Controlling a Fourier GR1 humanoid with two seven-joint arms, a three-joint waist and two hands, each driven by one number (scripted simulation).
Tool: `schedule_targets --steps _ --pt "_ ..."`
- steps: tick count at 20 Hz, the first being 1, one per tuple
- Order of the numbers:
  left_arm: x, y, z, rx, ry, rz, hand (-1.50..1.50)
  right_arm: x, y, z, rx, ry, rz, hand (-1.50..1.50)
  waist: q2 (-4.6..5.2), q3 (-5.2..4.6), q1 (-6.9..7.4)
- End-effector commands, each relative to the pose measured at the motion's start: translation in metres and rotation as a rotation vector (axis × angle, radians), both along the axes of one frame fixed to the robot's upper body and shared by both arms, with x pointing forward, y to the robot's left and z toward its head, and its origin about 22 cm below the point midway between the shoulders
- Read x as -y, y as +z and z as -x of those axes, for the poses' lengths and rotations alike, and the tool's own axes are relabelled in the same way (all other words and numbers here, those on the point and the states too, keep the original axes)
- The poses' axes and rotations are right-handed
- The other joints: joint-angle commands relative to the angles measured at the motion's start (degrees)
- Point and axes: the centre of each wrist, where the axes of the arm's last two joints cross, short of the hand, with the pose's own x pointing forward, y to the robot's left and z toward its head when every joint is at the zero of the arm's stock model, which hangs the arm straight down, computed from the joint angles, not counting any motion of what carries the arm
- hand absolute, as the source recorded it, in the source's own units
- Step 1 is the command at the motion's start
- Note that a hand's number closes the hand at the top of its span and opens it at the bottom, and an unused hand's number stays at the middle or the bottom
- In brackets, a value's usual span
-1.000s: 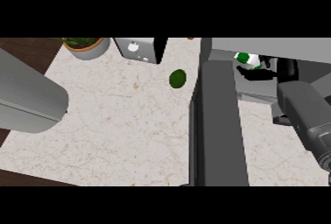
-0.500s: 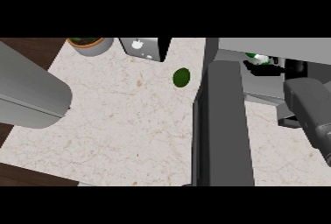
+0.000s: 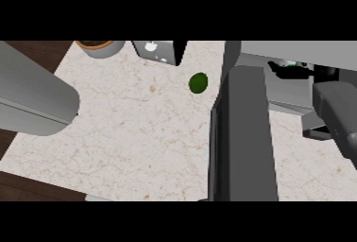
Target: Pick up the milk, place it into the microwave and close the microwave
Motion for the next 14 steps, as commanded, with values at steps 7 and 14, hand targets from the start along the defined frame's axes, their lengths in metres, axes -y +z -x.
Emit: schedule_targets --steps 7,14 --pt "-0.003 -0.001 -0.008 -0.012 0.004 -0.027 -1.50 -0.014 0.013 -0.010 0.024 -0.020 -0.055 -1.50 -0.25 -0.05 0.42" --pt "-0.002 0.003 -0.013 -0.013 -0.008 -0.061 -1.50 -0.055 0.014 -0.020 -0.071 0.195 -0.019 -1.50 -0.91 -0.43 1.21"
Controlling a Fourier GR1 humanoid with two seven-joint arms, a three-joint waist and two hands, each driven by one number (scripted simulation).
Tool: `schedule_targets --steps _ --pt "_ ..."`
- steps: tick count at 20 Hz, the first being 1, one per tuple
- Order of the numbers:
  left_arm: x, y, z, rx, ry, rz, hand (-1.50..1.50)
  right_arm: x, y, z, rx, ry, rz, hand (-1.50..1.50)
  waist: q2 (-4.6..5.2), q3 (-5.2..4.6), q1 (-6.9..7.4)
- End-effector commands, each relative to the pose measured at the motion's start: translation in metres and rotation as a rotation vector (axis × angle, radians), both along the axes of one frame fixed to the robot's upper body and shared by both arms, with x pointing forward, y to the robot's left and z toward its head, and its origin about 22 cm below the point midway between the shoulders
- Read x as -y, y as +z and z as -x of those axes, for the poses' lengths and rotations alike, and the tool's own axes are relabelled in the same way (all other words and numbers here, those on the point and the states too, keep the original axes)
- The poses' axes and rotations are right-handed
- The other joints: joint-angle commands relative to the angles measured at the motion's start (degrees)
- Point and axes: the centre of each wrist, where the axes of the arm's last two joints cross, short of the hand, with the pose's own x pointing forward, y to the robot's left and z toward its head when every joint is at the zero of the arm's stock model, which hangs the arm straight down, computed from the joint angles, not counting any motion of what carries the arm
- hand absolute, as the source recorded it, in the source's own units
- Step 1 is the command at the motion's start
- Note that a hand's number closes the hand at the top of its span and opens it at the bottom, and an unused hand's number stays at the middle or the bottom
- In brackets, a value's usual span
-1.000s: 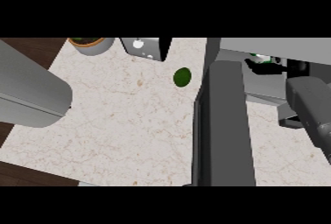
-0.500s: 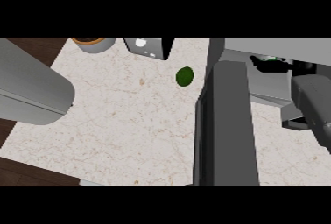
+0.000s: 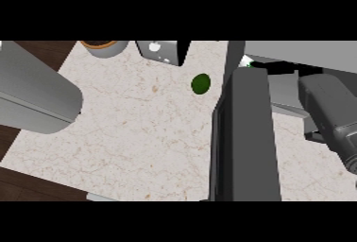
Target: Pick up the milk, place it into the microwave and close the microwave
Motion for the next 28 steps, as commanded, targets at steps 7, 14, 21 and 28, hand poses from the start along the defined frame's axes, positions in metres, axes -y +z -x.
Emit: schedule_targets --steps 7,14,21,28 --pt "0.000 -0.006 -0.010 -0.029 -0.004 0.000 -1.50 -0.070 0.010 -0.014 -0.067 0.038 0.056 -1.50 -0.78 -0.38 -0.17" --pt "0.000 -0.007 -0.012 -0.050 -0.024 -0.018 -1.50 -0.096 0.014 -0.017 -0.019 0.058 0.040 -1.50 -1.19 -0.29 -0.95" --pt "0.006 -0.016 -0.010 -0.082 -0.028 -0.007 -1.50 -0.090 0.023 -0.020 0.043 -0.018 -0.020 -1.50 -2.21 -0.30 -3.43" --pt "0.016 -0.040 -0.009 -0.139 -0.044 0.018 -1.50 -0.064 0.003 -0.011 0.003 -0.001 0.020 -1.50 -2.90 -0.42 -5.81"
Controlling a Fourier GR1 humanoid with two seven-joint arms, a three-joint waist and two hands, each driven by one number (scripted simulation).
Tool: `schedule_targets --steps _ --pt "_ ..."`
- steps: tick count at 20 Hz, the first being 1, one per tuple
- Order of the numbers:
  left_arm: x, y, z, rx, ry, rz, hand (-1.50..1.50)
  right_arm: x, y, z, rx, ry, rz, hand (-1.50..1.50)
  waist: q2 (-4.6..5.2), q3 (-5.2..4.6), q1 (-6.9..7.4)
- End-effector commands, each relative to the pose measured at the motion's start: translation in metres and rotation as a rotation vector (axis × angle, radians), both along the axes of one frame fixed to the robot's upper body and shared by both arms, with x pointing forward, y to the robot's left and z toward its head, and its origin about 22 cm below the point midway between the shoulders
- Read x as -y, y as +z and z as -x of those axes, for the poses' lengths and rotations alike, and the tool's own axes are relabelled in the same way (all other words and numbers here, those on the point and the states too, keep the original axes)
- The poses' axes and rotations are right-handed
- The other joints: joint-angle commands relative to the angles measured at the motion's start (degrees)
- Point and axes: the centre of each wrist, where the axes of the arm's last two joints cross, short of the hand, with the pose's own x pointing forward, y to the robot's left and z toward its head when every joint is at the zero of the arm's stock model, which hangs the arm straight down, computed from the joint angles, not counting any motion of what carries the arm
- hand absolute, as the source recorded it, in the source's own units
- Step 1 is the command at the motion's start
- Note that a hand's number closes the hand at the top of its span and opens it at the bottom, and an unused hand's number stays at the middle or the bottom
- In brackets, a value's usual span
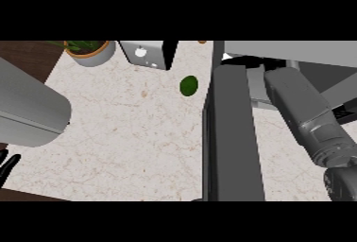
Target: Pick up the milk, place it into the microwave and close the microwave
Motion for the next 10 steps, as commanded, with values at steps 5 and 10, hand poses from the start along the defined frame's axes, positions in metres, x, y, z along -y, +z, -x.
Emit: schedule_targets --steps 5,10 --pt "0.015 -0.012 -0.002 -0.007 -0.050 -0.005 -1.50 0.024 -0.023 0.011 -0.024 0.051 -0.059 -1.50 -1.61 -0.11 -2.38" --pt "0.030 -0.030 -0.010 -0.024 -0.165 0.018 -1.50 0.044 -0.027 0.016 -0.046 0.177 -0.193 -1.50 -2.21 -0.12 -4.12"
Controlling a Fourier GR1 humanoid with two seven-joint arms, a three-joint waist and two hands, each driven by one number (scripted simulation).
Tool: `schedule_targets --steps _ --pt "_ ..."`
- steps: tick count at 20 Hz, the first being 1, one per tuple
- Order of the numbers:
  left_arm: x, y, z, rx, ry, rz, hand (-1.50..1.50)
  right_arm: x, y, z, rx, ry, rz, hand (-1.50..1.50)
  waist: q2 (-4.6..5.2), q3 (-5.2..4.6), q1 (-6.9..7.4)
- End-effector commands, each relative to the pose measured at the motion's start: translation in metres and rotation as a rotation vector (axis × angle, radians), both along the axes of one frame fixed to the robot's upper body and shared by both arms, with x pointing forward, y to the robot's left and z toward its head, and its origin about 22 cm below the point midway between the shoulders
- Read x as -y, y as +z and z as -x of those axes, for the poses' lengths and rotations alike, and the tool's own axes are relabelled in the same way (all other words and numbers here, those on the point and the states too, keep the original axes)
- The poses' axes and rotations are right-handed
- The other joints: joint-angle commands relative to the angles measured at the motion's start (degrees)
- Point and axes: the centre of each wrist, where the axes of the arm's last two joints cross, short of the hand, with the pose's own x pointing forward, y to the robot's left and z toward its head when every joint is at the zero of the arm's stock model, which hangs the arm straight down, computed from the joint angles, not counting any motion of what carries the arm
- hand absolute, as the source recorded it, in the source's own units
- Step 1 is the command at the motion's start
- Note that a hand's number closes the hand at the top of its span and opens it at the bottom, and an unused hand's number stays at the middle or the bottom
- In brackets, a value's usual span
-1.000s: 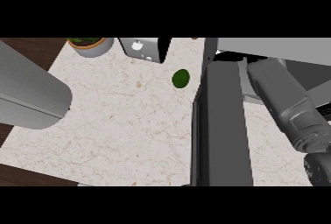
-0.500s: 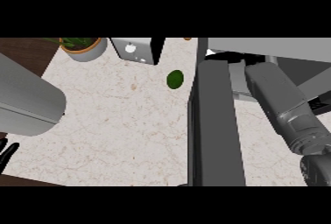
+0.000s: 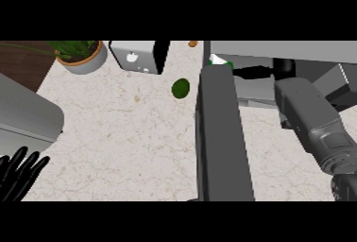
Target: Pick up the milk, place it into the microwave and close the microwave
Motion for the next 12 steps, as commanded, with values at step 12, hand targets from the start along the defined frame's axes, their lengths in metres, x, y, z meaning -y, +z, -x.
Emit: schedule_targets --steps 12 --pt "0.055 -0.043 -0.018 -0.076 -0.265 -0.088 -1.50 -0.006 -0.089 0.049 -0.102 0.314 -0.438 -1.50 -2.22 -0.18 -4.24"
